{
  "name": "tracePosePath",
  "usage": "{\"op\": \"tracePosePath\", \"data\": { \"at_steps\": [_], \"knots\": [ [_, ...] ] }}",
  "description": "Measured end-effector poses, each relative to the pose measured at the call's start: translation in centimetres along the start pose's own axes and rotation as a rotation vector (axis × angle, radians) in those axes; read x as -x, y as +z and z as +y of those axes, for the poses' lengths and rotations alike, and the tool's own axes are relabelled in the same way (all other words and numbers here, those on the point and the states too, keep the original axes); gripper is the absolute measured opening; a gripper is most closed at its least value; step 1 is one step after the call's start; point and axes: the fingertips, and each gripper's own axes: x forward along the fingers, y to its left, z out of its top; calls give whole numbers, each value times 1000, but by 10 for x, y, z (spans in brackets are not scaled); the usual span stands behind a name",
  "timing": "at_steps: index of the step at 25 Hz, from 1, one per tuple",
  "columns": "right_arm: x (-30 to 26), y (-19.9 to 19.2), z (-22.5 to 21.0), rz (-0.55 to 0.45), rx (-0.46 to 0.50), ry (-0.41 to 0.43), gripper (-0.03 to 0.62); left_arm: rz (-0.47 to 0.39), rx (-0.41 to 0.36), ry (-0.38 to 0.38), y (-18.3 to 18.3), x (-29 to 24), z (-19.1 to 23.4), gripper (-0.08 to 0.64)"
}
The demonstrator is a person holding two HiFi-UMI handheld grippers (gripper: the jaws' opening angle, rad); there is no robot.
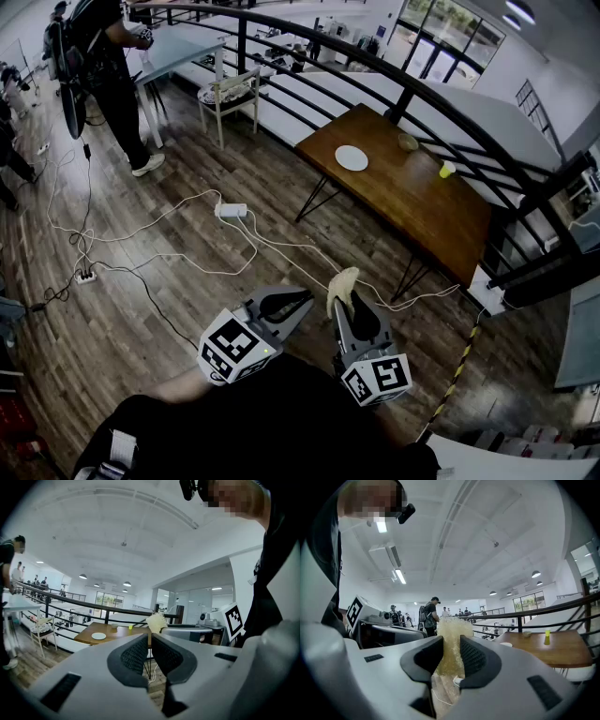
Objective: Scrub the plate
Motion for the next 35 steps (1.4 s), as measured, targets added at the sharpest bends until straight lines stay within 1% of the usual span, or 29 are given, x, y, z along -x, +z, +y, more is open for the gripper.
{"op": "tracePosePath", "data": {
  "at_steps": [5,11,16,22,26,29,32,35],
  "knots": [
    [5,4,-17,-19,13,11,120,-8,-5,26,1,-16,-4,34],
    [20,2,-41,-11,-11,1,120,11,1,21,0,-40,-18,34],
    [27,-6,-48,6,-27,17,120,30,40,33,-9,-48,-24,34],
    [18,-23,-59,51,-95,23,120,65,93,44,-24,-55,-15,34],
    [-2,-32,-64,91,-103,29,120,71,130,43,-30,-65,5,34],
    [-26,-37,-80,115,-96,20,120,75,154,21,-31,-82,30,34],
    [-57,-38,-100,134,-95,-13,120,68,164,-8,-25,-102,64,34],
    [-99,-31,-118,143,-86,-44,120,51,175,-31,-12,-119,110,34]
  ]
}}
